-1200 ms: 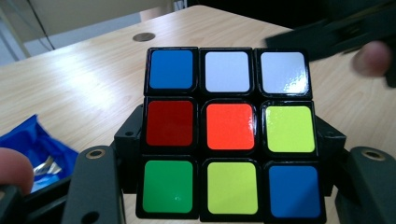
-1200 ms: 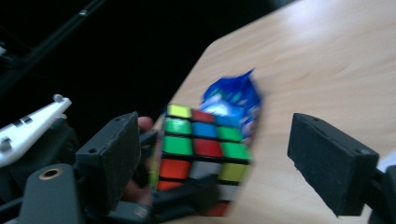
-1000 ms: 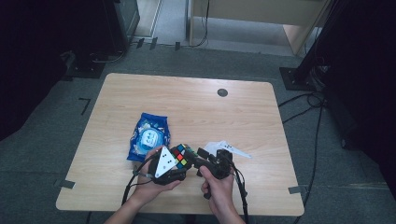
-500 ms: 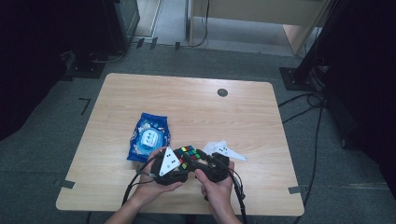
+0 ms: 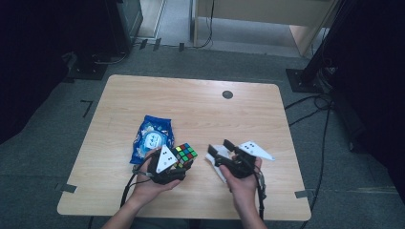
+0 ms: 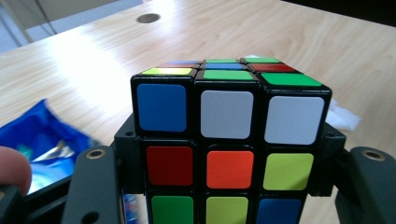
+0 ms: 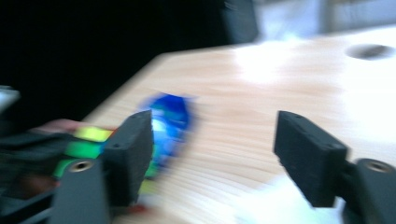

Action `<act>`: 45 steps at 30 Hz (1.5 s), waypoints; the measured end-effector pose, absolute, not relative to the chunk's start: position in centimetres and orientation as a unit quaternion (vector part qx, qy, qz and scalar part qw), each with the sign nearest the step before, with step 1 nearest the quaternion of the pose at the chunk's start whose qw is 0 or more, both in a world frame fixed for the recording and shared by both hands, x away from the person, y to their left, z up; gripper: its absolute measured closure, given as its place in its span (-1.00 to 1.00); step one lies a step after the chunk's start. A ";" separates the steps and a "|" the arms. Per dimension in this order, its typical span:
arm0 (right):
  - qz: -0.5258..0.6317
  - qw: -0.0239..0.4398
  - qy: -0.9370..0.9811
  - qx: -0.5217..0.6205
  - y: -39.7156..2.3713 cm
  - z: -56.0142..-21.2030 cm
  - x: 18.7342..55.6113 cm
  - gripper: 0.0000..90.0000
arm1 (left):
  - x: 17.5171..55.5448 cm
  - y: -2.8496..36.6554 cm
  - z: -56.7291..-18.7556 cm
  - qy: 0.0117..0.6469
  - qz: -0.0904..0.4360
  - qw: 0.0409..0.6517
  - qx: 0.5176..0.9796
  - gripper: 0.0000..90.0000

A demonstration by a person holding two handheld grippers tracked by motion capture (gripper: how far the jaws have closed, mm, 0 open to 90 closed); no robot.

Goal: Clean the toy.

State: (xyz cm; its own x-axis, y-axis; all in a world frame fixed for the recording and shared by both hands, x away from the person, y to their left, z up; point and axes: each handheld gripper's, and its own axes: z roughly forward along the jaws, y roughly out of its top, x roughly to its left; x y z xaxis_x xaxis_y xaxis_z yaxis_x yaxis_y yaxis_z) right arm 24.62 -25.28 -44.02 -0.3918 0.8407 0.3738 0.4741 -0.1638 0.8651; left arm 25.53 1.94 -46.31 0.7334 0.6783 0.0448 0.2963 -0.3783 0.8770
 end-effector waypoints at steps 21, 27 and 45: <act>0.366 0.195 0.762 0.497 -25.4 -51.9 27.4 0.31 | 25.8 2.7 -46.3 0.318 0.205 0.468 0.799 -0.24; 0.366 0.205 0.760 0.496 -26.0 -52.0 27.2 0.90 | 25.7 2.5 -46.4 0.316 0.203 0.468 0.800 -0.24; 0.603 0.139 0.691 0.374 -21.2 -42.1 22.0 1.00 | 24.6 0.8 -46.6 0.280 0.191 0.481 0.808 -0.24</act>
State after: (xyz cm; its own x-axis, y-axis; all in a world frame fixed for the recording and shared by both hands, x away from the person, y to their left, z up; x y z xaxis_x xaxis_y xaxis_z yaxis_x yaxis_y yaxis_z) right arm 21.98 -21.20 -42.09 -0.6815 0.6847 0.2584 0.3486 -0.0068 0.9372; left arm 24.59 0.82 -46.60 0.7694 0.6375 0.0398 0.2696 -0.3805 0.8846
